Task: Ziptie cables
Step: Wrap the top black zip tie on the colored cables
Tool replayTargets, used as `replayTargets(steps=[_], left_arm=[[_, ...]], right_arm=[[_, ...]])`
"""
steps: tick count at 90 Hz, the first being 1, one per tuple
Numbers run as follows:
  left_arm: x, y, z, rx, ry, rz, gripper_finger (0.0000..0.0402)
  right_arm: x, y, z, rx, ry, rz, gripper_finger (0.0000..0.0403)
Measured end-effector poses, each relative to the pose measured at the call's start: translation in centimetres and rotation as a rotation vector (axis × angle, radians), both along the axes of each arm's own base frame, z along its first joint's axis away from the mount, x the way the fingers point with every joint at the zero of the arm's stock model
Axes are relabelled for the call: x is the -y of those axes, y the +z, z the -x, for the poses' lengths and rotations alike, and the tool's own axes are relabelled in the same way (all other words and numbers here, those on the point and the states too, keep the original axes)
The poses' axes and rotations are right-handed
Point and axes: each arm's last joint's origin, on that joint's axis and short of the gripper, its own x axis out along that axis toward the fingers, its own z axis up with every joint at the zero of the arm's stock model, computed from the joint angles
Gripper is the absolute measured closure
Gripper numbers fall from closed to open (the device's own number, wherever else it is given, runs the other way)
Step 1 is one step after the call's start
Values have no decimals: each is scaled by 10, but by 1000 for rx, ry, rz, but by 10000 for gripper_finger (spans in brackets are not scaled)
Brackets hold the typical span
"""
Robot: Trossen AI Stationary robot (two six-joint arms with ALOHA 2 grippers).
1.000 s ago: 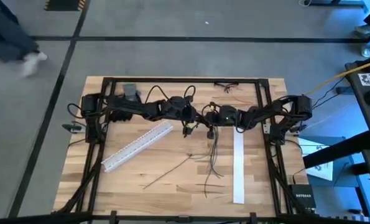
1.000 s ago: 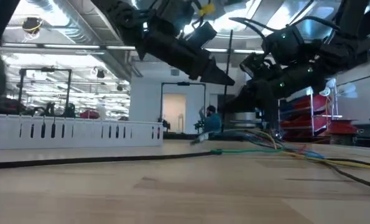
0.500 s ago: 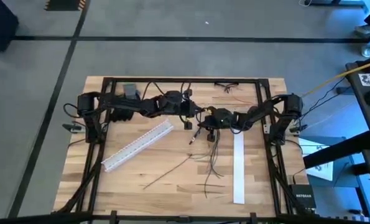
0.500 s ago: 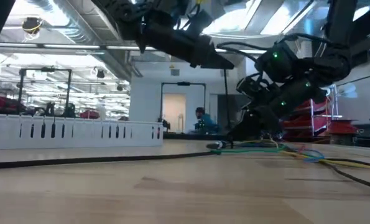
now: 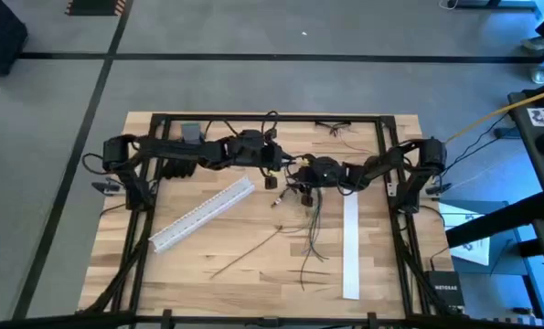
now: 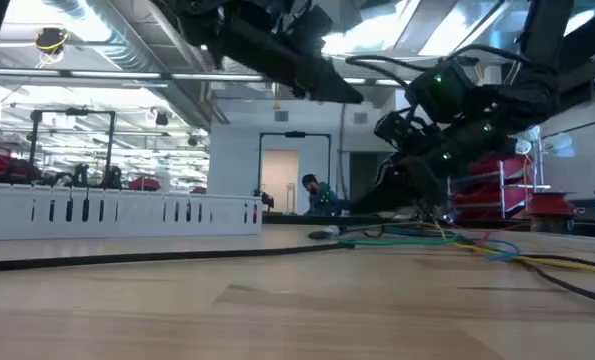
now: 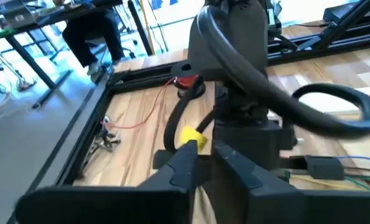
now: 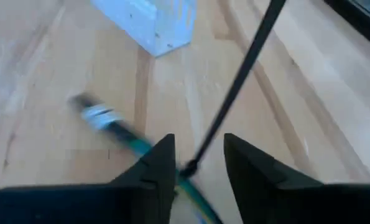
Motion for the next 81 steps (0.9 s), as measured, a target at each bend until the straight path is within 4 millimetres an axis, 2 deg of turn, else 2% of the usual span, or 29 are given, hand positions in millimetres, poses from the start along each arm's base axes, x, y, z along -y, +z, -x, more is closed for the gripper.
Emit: replayTargets(steps=[16, 30, 37, 62, 71, 81], left_arm=[[3, 19, 16, -14, 4, 13, 301], [4, 19, 24, -90, 41, -11, 293], [4, 17, 28, -139, 57, -7, 293], [-2, 1, 37, -274, 151, 95, 292], [-8, -14, 40, -243, 208, 167, 292], [-16, -28, 46, -157, 311, 322, 292]], right_arm=[[1, 5, -6, 19, 0, 4, 267], [1, 7, -6, 20, 0, 5, 267], [1, 16, -6, 39, -1, 9, 267], [4, 60, 7, 103, -162, 103, 267], [5, 59, 10, 66, -226, 104, 267], [10, 51, 15, -14, -264, 49, 267]])
